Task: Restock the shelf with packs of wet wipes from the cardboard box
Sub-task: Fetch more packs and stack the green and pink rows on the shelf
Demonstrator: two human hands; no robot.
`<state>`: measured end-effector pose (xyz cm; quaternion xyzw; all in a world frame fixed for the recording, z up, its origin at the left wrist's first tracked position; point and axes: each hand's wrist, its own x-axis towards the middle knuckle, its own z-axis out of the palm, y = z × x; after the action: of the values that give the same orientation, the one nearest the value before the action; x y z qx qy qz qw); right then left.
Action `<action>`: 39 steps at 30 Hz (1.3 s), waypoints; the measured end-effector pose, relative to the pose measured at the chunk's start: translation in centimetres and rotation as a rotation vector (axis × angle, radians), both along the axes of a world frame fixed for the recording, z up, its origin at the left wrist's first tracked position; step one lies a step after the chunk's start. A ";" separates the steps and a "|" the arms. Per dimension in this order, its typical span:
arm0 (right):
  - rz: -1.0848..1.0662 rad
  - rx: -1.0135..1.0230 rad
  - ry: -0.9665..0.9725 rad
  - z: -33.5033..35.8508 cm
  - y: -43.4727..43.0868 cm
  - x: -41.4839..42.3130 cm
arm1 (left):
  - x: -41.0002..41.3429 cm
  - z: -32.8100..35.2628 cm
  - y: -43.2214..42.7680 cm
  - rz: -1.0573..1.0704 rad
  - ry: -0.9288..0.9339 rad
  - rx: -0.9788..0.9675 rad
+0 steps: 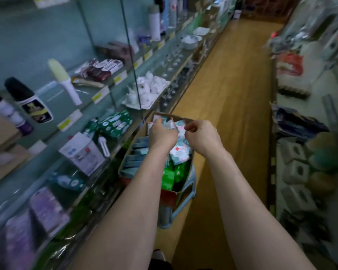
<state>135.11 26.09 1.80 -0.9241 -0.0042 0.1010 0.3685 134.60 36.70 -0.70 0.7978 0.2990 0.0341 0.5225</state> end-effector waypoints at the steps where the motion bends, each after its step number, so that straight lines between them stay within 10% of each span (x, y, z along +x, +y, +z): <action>1: 0.013 -0.003 0.017 -0.8 1.2 0.2 | -0.1 -0.8 1.7 0.022 0.021 -0.015; 27: 0.838 -0.470 0.371 -20.1 14.6 1.2 | -0.5 -16.0 13.5 0.457 0.439 -0.408; 39: 0.486 -0.210 0.172 -16.5 15.2 4.4 | -1.1 -16.6 13.7 0.608 0.409 -0.877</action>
<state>139.49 41.34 -14.66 -0.9171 -0.1841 0.2642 0.2349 133.48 50.37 -17.32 0.3749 0.5963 -0.0996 0.7028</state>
